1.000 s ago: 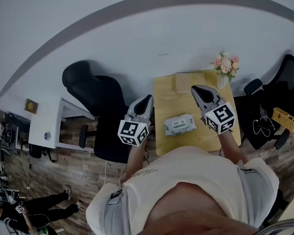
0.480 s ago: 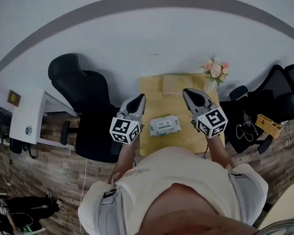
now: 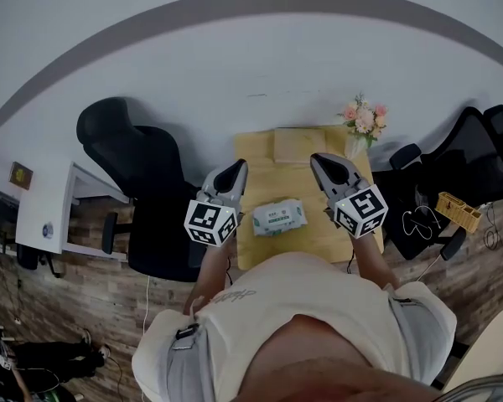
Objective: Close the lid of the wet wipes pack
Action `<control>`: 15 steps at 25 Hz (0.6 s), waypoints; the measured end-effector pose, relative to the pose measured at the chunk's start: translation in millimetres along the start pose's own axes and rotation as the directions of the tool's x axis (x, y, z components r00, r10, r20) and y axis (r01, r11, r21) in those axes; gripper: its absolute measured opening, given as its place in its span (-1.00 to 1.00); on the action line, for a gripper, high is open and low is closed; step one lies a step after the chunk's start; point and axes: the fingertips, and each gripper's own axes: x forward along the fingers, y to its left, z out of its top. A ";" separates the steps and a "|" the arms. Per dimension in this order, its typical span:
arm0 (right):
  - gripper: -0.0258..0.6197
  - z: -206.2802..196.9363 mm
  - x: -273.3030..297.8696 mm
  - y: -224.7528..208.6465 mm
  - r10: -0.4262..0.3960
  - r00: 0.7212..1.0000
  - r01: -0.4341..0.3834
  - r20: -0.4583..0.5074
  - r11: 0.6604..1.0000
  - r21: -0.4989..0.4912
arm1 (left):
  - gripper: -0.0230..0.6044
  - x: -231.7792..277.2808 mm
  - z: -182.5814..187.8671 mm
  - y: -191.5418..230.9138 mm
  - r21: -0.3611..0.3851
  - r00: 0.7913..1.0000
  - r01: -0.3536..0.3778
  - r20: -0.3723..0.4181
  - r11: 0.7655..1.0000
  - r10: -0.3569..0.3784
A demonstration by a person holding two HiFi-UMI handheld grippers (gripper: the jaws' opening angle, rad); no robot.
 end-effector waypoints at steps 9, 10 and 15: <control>-0.91 -9.1 4.3 -3.6 0.007 1.000 -0.006 -0.017 1.000 0.012 | -0.87 -0.4 -3.4 4.6 -0.026 1.000 -0.014 0.000 1.000 0.014; -0.91 -10.5 4.9 -3.2 0.009 1.000 -0.008 -0.019 1.000 0.014 | -0.87 -0.8 -4.5 4.7 -0.025 1.000 -0.015 -0.004 1.000 0.015; -0.92 -18.1 6.1 3.0 0.023 0.999 -0.022 -0.034 0.999 0.025 | -0.87 -4.5 -13.1 4.0 -0.037 1.000 -0.016 -0.026 0.999 0.015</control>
